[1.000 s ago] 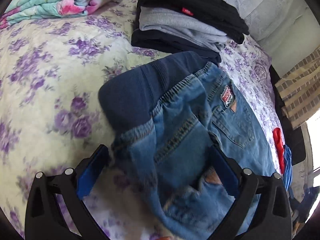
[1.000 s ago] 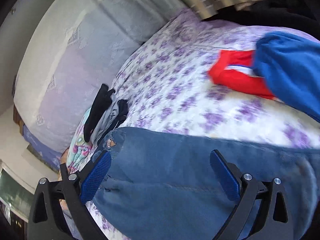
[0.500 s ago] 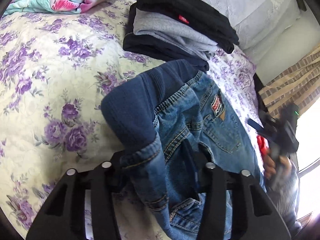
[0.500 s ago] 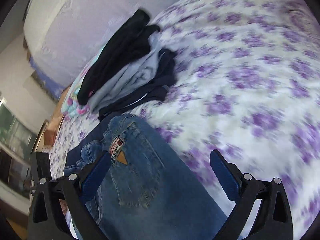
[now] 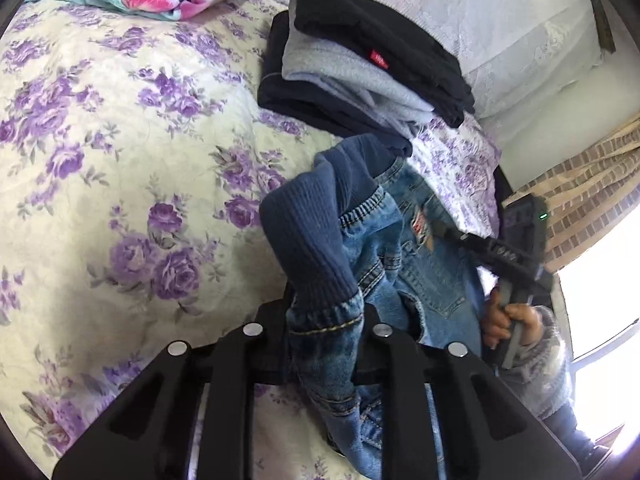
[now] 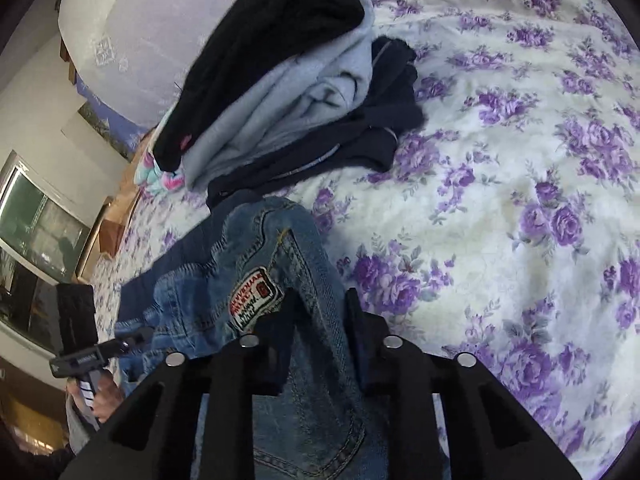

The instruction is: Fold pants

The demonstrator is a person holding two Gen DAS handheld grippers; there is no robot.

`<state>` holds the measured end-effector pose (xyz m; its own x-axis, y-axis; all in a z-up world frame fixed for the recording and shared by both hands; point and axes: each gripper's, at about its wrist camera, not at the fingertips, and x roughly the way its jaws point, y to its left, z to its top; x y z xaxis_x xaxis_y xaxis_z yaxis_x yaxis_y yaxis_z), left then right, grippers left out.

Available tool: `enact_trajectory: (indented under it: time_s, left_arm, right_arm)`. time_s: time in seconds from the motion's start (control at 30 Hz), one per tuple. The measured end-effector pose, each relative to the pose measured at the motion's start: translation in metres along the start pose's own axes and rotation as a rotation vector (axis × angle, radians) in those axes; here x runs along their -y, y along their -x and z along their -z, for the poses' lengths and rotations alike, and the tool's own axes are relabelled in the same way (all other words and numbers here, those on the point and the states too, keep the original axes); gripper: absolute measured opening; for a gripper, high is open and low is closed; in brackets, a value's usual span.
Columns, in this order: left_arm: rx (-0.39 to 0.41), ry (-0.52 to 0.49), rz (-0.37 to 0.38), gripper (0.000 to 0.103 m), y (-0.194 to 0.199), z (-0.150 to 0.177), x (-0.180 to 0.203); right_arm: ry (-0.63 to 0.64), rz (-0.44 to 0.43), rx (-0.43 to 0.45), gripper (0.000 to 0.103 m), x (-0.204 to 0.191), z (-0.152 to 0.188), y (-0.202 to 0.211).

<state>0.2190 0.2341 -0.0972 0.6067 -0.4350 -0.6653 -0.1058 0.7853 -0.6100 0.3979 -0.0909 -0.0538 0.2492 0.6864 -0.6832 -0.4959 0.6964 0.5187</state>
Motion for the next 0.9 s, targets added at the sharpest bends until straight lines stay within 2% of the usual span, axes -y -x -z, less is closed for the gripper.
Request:
enact_trajectory:
  time_s: [0.03, 0.07, 0.1, 0.13, 0.17, 0.23, 0.3, 0.37, 0.5, 0.63, 0.77, 0.83, 0.9]
  left_arm:
    - [-0.023, -0.004, -0.016, 0.02, -0.005, -0.003, 0.0]
    - [-0.033, 0.009, -0.02, 0.025, -0.01, -0.005, -0.001]
    - [-0.036, 0.028, -0.018, 0.035, -0.015, -0.008, -0.003]
    - [-0.047, 0.057, -0.002, 0.036, -0.022, -0.012, -0.008]
    - [-0.057, 0.072, 0.011, 0.035, -0.024, -0.015, -0.011]
    - [-0.053, 0.063, 0.03, 0.018, -0.021, -0.017, -0.009]
    - [-0.005, 0.07, 0.063, 0.012, -0.009, -0.014, -0.009]
    - [0.042, 0.075, 0.086, 0.011, 0.008, -0.011, -0.01]
    - [0.146, 0.049, 0.116, 0.011, 0.061, -0.001, -0.007]
    - [0.27, 0.021, 0.054, 0.011, 0.129, 0.012, -0.012]
    - [0.381, 0.078, -0.079, 0.011, 0.204, 0.042, -0.045]
    - [0.393, 0.131, -0.128, 0.011, 0.221, 0.058, -0.065]
    - [0.378, 0.206, -0.155, 0.011, 0.228, 0.071, -0.089]
  right_arm:
    - [0.002, -0.002, 0.011, 0.015, -0.002, -0.003, 0.004]
    - [0.004, -0.002, 0.018, 0.015, -0.004, -0.006, 0.006]
    - [0.008, 0.0, 0.017, 0.015, -0.009, -0.009, 0.006]
    - [0.014, 0.016, 0.013, 0.015, -0.012, -0.011, 0.004]
    - [0.017, 0.034, 0.006, 0.015, -0.014, -0.012, 0.001]
    - [-0.003, 0.045, -0.002, 0.014, -0.005, -0.012, 0.004]
    - [-0.031, 0.028, 0.016, 0.013, -0.003, -0.012, 0.006]
    - [-0.024, 0.024, 0.034, 0.013, -0.007, -0.013, 0.013]
    - [0.053, -0.019, 0.055, 0.012, -0.048, -0.028, 0.022]
    - [0.189, -0.103, 0.056, 0.012, -0.118, -0.055, 0.008]
    - [0.358, -0.2, 0.005, 0.012, -0.204, -0.064, -0.038]
    - [0.399, -0.235, -0.052, 0.012, -0.236, -0.057, -0.071]
    - [0.417, -0.26, -0.108, 0.013, -0.251, -0.045, -0.092]
